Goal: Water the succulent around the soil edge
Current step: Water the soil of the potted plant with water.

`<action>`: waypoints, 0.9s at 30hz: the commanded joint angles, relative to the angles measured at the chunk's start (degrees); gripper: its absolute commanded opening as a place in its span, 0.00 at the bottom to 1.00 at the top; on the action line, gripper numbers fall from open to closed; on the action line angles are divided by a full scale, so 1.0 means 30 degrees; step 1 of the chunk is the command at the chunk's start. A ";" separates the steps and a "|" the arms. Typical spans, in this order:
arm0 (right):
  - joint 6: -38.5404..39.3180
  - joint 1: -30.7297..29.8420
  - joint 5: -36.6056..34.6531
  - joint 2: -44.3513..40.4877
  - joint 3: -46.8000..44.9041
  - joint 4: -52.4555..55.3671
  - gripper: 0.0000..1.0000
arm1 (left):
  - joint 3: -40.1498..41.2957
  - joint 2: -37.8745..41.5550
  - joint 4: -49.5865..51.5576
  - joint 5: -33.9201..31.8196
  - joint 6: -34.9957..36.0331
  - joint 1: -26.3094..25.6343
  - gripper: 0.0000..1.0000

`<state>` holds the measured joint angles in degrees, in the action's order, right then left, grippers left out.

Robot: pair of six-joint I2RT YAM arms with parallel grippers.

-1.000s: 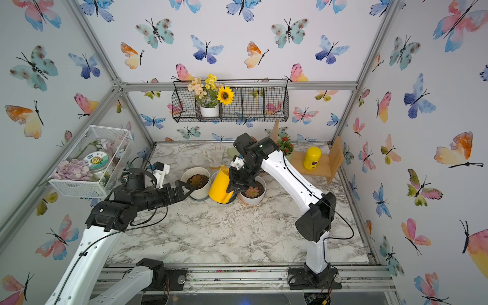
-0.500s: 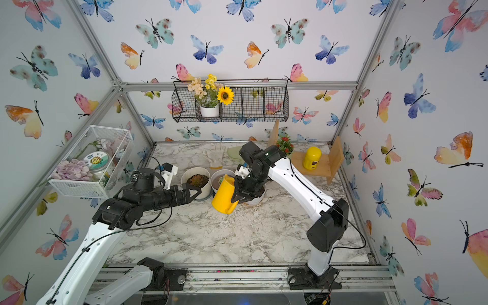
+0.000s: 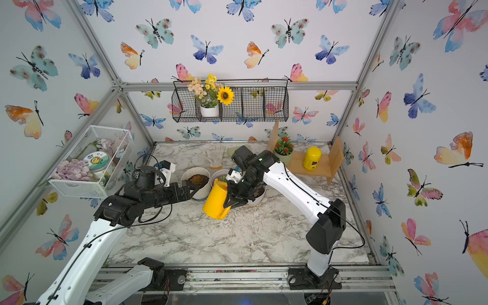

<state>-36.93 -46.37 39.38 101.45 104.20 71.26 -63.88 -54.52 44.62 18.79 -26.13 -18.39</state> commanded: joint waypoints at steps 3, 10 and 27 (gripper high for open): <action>-0.0003 -0.0305 0.0823 0.1059 0.0947 -0.0450 0.01 | -0.0508 -0.0224 -0.0312 -0.1156 0.0623 0.0245 0.99; 0.0512 -0.0305 0.0762 0.2791 0.2828 0.0234 0.01 | -0.0637 -0.0501 -0.0599 -0.0729 0.0856 0.1335 0.99; 0.2067 0.1920 -0.0410 0.2462 0.4373 0.2456 0.01 | -0.1339 -0.1205 -0.0659 -0.0330 0.1104 0.1590 0.99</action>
<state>-32.80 -41.45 38.74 112.73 117.71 76.31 -66.39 -57.65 43.55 17.67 -23.57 -13.93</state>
